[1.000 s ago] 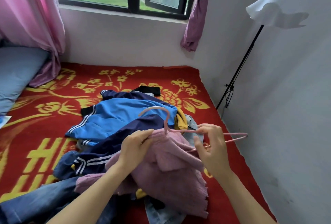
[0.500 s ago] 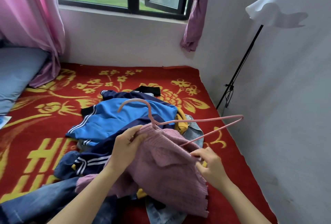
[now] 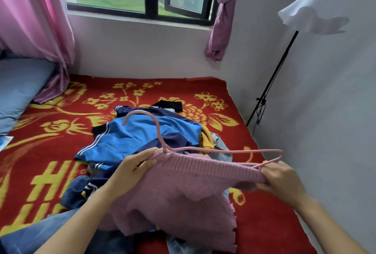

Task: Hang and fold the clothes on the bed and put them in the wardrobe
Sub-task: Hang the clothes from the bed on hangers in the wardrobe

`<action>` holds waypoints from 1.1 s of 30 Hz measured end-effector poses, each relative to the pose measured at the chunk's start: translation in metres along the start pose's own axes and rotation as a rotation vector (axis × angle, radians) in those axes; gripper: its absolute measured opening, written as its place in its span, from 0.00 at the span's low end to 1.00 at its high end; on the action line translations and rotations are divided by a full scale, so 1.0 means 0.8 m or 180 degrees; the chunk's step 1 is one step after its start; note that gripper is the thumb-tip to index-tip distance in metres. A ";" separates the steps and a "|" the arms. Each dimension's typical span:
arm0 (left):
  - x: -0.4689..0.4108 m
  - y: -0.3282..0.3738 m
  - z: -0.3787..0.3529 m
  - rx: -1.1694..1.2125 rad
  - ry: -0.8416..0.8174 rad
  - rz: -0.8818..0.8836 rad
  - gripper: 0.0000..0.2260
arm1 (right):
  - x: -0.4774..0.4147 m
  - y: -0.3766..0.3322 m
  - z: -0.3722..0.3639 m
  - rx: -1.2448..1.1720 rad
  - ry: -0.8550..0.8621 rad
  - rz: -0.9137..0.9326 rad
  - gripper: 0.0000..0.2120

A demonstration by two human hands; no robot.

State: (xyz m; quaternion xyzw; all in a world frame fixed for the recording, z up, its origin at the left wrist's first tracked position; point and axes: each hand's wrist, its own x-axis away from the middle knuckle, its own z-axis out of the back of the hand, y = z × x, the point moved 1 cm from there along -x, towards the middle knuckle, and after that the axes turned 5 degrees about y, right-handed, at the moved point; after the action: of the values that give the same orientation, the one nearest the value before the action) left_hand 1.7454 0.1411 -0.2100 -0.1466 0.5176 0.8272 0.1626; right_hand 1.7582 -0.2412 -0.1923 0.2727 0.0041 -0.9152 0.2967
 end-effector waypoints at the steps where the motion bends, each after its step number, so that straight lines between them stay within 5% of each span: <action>1: -0.005 -0.001 0.002 -0.0178 0.0006 -0.0148 0.23 | -0.003 0.003 0.010 0.0056 0.0080 0.0067 0.13; 3: -0.013 -0.006 0.009 -0.0475 0.0096 -0.0410 0.27 | -0.010 0.005 0.028 0.0110 0.0344 0.0224 0.09; 8: -0.034 0.003 0.027 -0.0670 0.0365 -0.1198 0.13 | -0.018 -0.007 0.068 -0.0255 0.0924 0.0258 0.18; 11: -0.043 0.000 0.040 -0.0879 0.0594 -0.1523 0.14 | -0.024 -0.013 0.088 -0.0248 0.1065 0.0490 0.15; 23: -0.067 0.016 0.074 -0.1966 0.1045 -0.2452 0.14 | -0.061 -0.008 0.103 -0.0823 0.0660 0.0198 0.10; 29: -0.075 0.057 0.061 -0.2134 0.1108 -0.2475 0.17 | -0.102 -0.014 0.107 0.0264 0.0305 0.0219 0.20; 33: -0.075 0.075 0.067 -0.2140 0.1265 -0.2427 0.11 | -0.102 -0.029 0.125 0.0407 0.0360 0.0379 0.17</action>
State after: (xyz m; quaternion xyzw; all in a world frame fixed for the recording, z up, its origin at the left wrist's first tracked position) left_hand 1.7705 0.1580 -0.1141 -0.5213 0.1554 0.7858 0.2942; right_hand 1.7508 -0.1951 -0.0696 0.3419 -0.0537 -0.8775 0.3319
